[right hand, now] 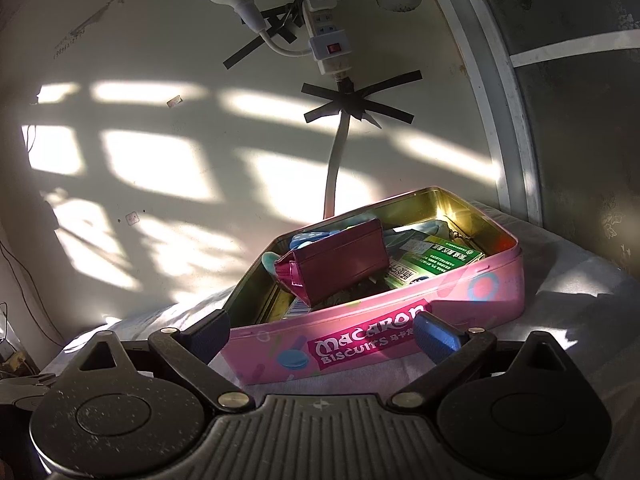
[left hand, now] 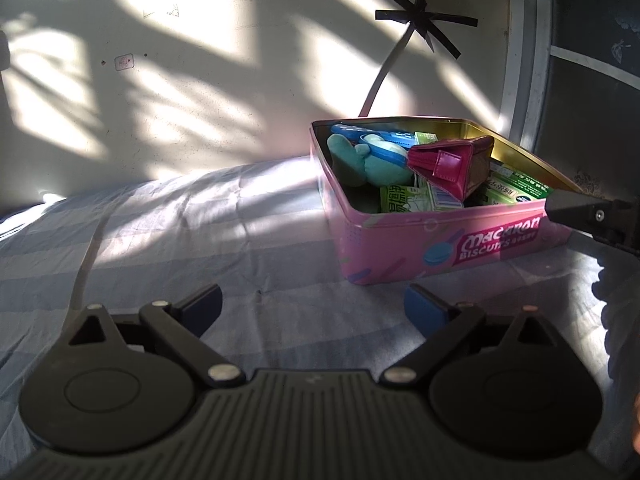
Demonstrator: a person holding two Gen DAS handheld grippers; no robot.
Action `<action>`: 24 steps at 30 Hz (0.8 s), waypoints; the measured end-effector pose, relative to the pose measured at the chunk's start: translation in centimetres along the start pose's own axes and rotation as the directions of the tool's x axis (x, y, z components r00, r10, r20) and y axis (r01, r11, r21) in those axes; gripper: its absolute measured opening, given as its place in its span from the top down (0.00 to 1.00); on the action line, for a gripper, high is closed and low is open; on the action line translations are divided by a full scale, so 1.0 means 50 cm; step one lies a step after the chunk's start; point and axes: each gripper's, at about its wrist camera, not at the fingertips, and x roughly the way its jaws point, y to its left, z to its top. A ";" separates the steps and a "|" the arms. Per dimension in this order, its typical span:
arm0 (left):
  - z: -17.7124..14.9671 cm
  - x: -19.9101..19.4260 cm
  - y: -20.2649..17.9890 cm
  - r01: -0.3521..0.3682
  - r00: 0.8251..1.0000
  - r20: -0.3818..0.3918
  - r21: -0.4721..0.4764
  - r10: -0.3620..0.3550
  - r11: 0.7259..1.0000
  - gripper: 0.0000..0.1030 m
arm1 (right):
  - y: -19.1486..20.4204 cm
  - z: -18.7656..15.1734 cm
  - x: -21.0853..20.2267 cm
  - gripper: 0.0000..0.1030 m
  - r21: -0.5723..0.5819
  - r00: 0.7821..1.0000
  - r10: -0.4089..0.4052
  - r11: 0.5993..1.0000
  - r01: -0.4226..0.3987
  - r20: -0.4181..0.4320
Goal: Organize objects
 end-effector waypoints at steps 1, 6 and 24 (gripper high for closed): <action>-0.002 -0.001 0.001 -0.004 1.000 0.003 0.002 0.004 1.000 0.00 | 0.001 -0.001 0.001 0.04 0.005 1.000 0.000 1.000 0.000 -0.005; -0.006 -0.006 0.003 -0.014 1.000 0.013 0.005 0.014 1.000 0.00 | 0.002 -0.005 0.006 0.04 0.015 1.000 0.000 1.000 0.001 -0.023; 0.004 -0.044 -0.014 -0.070 0.994 0.093 0.052 0.065 0.996 0.00 | 0.019 0.001 -0.026 0.04 -0.001 1.000 -0.004 1.000 0.004 0.008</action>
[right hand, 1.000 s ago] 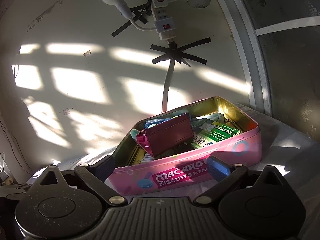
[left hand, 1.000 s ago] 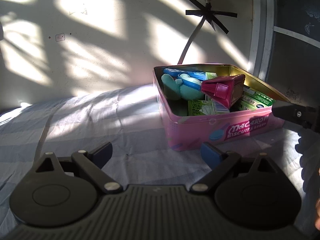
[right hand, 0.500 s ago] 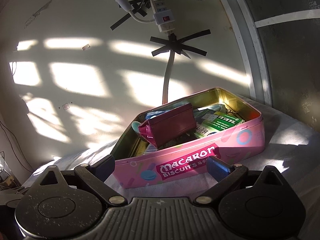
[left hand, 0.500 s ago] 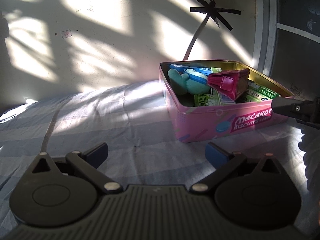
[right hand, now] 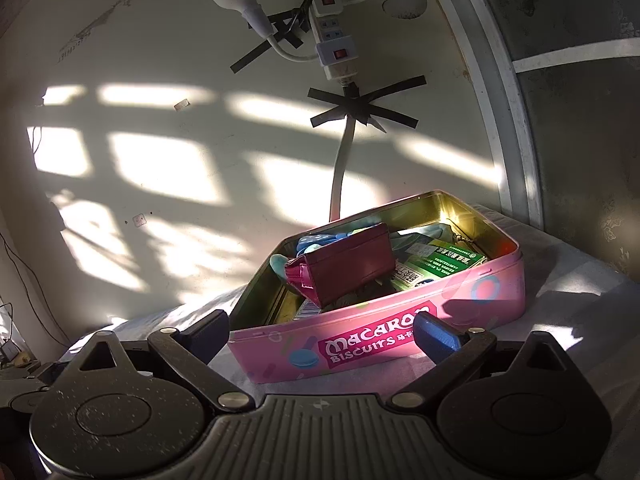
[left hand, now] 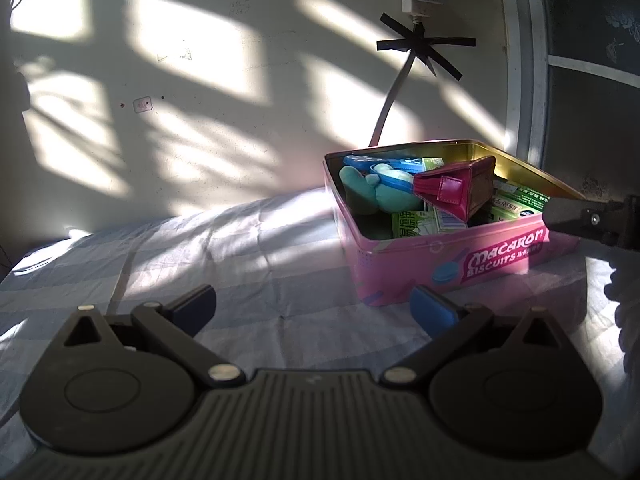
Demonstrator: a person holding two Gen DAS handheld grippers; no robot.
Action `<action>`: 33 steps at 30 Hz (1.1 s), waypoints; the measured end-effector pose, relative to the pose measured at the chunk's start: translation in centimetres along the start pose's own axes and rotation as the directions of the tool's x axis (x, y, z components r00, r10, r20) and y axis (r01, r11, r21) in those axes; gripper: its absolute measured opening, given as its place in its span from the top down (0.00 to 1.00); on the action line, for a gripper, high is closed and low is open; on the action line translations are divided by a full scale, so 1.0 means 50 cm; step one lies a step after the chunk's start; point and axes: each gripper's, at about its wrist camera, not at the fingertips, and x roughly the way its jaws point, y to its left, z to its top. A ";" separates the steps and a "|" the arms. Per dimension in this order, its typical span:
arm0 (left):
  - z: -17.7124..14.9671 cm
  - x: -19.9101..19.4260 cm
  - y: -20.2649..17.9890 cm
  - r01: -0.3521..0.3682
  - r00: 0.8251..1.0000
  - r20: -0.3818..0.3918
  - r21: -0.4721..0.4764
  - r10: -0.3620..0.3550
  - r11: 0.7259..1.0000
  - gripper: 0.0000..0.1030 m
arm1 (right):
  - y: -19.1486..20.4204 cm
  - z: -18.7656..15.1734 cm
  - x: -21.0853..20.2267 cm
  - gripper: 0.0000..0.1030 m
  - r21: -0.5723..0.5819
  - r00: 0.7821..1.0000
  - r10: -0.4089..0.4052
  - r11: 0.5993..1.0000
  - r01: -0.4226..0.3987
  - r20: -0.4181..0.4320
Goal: Organize objects
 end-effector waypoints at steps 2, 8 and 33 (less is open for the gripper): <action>-0.001 -0.002 -0.003 0.005 1.000 -0.008 0.002 -0.005 1.000 0.00 | -0.003 -0.003 -0.001 0.04 0.007 1.000 -0.005 1.000 0.005 -0.003; -0.005 -0.004 -0.010 0.008 1.000 -0.028 0.007 -0.008 1.000 0.00 | -0.012 -0.005 0.000 0.04 0.019 1.000 -0.009 1.000 0.009 -0.009; -0.031 0.023 -0.026 0.037 0.983 -0.178 -0.003 -0.037 0.999 0.00 | -0.011 -0.022 0.013 0.04 0.025 0.999 -0.012 1.000 0.013 -0.053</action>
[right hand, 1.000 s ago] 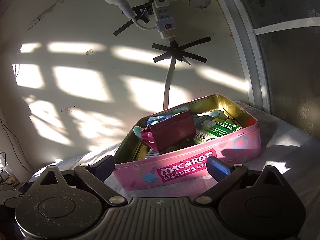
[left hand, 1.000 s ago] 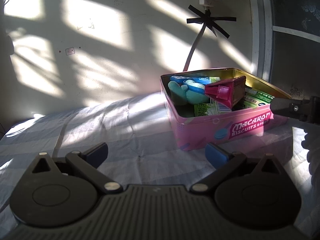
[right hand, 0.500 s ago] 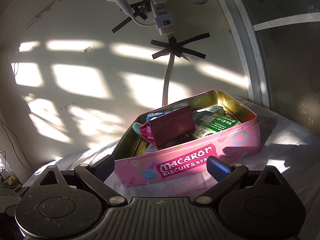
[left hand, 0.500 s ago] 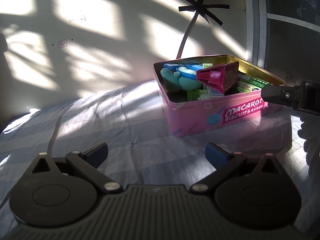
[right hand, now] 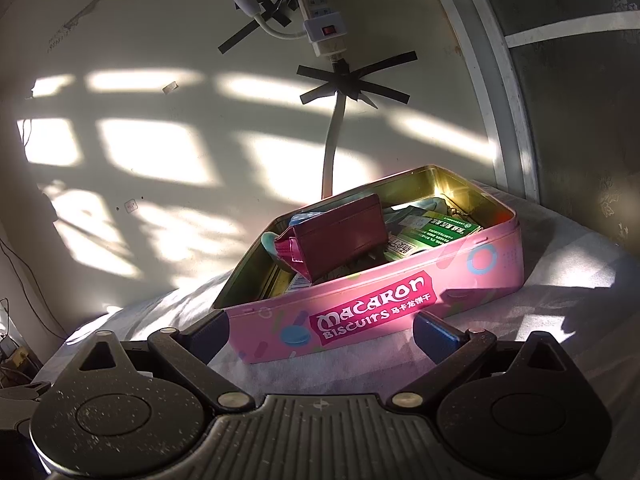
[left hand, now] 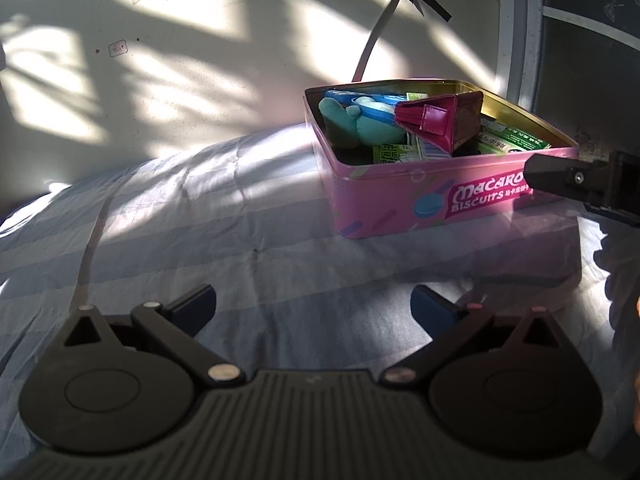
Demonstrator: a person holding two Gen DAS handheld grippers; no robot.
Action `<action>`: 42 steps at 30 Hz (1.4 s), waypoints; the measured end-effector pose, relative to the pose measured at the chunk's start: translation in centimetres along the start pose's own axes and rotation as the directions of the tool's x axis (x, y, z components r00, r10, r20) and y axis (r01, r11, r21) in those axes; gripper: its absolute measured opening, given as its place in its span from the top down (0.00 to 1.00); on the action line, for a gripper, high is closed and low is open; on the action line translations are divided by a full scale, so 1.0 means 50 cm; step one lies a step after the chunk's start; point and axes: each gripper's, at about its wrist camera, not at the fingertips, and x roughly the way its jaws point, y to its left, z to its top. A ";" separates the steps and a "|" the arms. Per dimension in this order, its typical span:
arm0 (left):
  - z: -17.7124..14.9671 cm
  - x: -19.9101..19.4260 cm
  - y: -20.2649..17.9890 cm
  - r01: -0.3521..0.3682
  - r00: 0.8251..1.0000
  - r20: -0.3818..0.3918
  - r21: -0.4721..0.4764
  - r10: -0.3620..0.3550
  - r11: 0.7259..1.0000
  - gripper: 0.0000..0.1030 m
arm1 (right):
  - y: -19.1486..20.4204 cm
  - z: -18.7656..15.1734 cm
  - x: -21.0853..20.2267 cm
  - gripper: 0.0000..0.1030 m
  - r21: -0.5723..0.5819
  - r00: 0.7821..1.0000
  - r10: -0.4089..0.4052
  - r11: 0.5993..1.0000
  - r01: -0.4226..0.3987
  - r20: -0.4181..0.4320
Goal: Organize objects
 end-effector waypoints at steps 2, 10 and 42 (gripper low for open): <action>-0.001 0.001 -0.001 0.001 1.000 -0.001 0.008 -0.001 1.000 0.00 | -0.001 -0.001 0.000 0.04 0.002 1.000 0.000 1.000 0.000 -0.002; -0.002 0.006 0.000 0.006 1.000 -0.015 0.009 -0.005 1.000 0.00 | 0.004 -0.006 0.001 0.04 0.005 1.000 -0.003 1.000 0.003 -0.009; -0.013 0.024 -0.017 0.005 0.998 -0.067 0.031 -0.003 0.999 0.00 | -0.010 -0.021 0.011 0.04 0.038 0.999 -0.006 0.999 0.008 -0.034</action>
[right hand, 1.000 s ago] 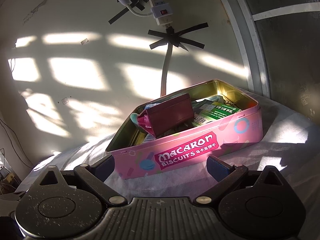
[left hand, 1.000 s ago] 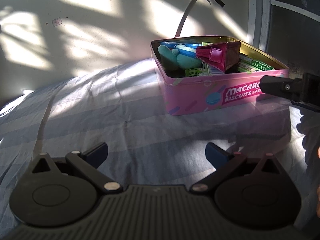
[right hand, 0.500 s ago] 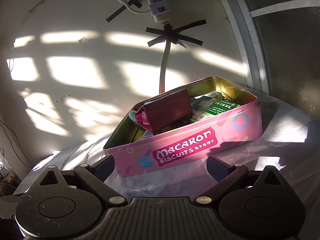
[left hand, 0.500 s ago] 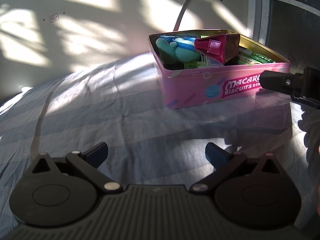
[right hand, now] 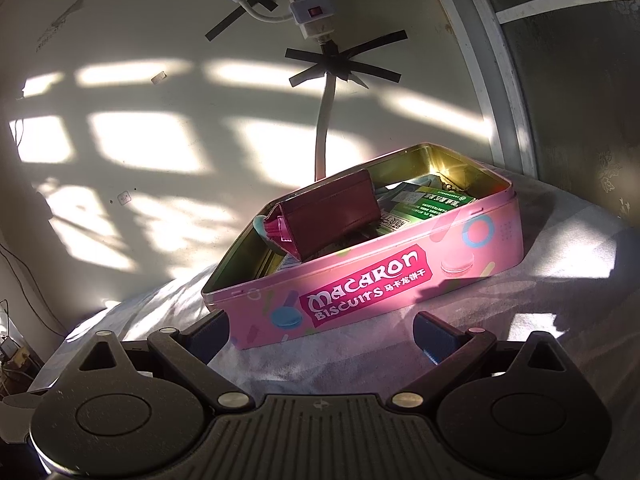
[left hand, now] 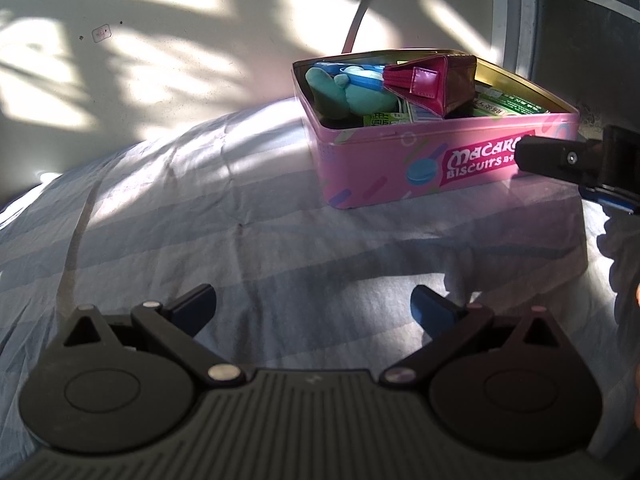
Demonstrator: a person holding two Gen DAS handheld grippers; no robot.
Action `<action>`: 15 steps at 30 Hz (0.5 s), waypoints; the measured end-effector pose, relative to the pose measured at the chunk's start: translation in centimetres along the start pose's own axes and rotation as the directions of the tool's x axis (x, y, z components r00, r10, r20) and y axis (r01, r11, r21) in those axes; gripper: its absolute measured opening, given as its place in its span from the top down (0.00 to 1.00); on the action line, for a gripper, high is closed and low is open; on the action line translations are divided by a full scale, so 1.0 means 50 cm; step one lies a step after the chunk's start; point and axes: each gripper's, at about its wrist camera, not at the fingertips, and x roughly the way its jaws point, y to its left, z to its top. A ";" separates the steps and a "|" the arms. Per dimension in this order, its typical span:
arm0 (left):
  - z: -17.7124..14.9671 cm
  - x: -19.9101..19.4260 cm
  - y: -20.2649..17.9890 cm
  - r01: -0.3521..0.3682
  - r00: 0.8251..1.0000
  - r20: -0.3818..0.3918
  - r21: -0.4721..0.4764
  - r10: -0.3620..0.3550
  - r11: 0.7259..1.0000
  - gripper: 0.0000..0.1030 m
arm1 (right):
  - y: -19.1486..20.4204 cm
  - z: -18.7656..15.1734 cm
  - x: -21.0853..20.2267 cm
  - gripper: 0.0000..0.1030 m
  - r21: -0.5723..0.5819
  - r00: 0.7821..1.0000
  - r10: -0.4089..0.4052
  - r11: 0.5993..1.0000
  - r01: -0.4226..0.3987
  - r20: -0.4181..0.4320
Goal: Organize objects
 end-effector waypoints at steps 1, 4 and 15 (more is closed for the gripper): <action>0.000 0.001 0.000 0.000 1.000 -0.001 0.001 0.000 1.000 0.00 | 0.000 0.000 0.000 0.04 0.001 1.000 0.000 1.000 0.000 0.000; 0.000 0.001 0.001 0.003 1.000 -0.004 0.002 -0.003 1.000 0.00 | 0.000 0.000 0.000 0.04 0.001 1.000 0.000 1.000 0.000 -0.001; -0.003 0.001 -0.001 0.004 1.000 -0.006 0.005 -0.004 1.000 0.00 | -0.002 -0.003 0.002 0.04 0.004 1.000 -0.001 1.000 0.001 -0.002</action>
